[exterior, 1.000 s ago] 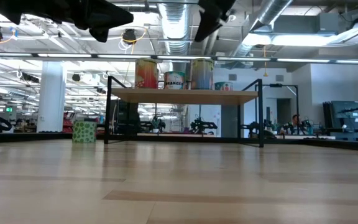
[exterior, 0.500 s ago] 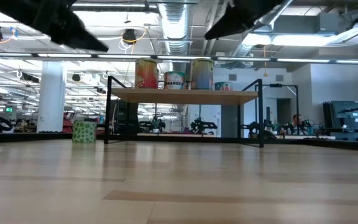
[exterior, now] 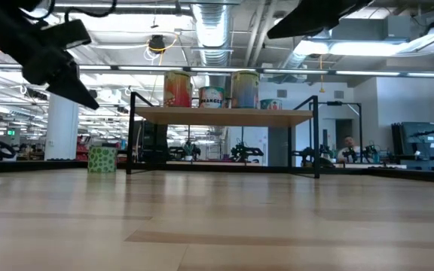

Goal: Pick and place cans onto a shelf
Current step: Put the canned green peas on the shelf

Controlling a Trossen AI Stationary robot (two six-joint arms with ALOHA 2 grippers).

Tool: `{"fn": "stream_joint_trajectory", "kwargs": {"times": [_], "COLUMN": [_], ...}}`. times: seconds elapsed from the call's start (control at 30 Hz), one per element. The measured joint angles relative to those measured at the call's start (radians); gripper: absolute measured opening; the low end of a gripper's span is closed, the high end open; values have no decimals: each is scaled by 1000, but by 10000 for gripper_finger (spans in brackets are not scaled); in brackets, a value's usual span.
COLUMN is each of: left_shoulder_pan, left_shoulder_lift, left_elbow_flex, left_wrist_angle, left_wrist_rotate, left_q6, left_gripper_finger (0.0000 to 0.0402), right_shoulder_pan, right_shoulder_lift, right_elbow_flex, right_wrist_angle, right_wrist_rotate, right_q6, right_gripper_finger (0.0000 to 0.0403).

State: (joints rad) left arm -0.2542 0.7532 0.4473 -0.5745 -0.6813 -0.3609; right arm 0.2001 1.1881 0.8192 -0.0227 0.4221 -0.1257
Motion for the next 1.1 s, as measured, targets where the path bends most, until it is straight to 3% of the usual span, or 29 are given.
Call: {"fn": "stream_joint_trajectory", "kwargs": {"times": [0.47, 0.73, 0.9, 1.1], "left_shoulder_pan": [347, 414, 414, 428], "left_shoulder_lift": [131, 189, 189, 189], "left_elbow_flex": [0, -48, -159, -251], "left_wrist_angle": [52, 153, 321, 583], "left_wrist_rotate": [-36, -36, -125, -190], "left_q6": [115, 219, 299, 461], "left_gripper_finger": [5, 94, 150, 171], "right_shoulder_pan": [3, 4, 4, 4], "right_shoulder_lift": [2, 2, 2, 2], "right_elbow_flex": [0, 0, 0, 0], "right_wrist_angle": [-5, -26, -26, -25], "right_wrist_rotate": [-1, -1, -2, -3], "right_q6": [-2, -3, -3, -6], "right_gripper_finger": [8, 16, 9, 13]}}
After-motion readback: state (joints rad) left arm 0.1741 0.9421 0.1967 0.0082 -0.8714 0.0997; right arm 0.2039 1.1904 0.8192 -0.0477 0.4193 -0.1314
